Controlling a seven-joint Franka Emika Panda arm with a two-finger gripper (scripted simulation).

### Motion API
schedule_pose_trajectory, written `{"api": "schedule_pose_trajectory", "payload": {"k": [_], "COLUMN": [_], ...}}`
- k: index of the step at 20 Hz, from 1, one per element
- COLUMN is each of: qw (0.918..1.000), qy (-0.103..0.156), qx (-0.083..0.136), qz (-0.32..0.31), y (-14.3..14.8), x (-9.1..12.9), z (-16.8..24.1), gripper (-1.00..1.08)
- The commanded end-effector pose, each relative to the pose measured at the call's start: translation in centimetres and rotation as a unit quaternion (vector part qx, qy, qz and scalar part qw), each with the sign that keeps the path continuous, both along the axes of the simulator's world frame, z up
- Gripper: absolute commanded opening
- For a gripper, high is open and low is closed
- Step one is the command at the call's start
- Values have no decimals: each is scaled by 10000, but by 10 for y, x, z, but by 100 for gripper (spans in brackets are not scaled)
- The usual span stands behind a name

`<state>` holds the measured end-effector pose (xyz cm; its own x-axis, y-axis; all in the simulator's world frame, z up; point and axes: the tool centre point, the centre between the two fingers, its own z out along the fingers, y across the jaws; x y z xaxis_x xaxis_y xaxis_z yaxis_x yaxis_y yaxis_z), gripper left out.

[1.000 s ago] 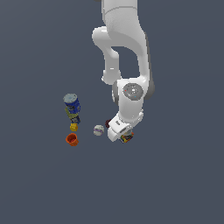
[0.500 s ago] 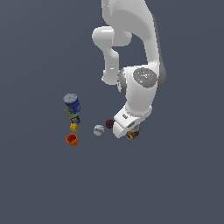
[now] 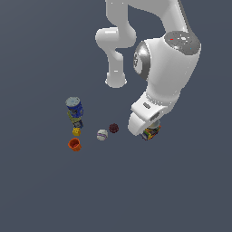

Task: Pick up a designated object from a clutter of objects.

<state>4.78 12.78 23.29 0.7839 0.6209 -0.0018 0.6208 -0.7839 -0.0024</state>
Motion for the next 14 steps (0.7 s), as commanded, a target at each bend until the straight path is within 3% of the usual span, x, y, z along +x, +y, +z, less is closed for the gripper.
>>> {"api": "schedule_pose_trajectory", "payload": {"k": [1,14], "qw": [10000,10000], "qy": [-14,-14], "qx": [2,-1], "qz": [-1,-9], "y": [9,42], "x": [6,32], "z": [27,121], "gripper": [-100,-100]}}
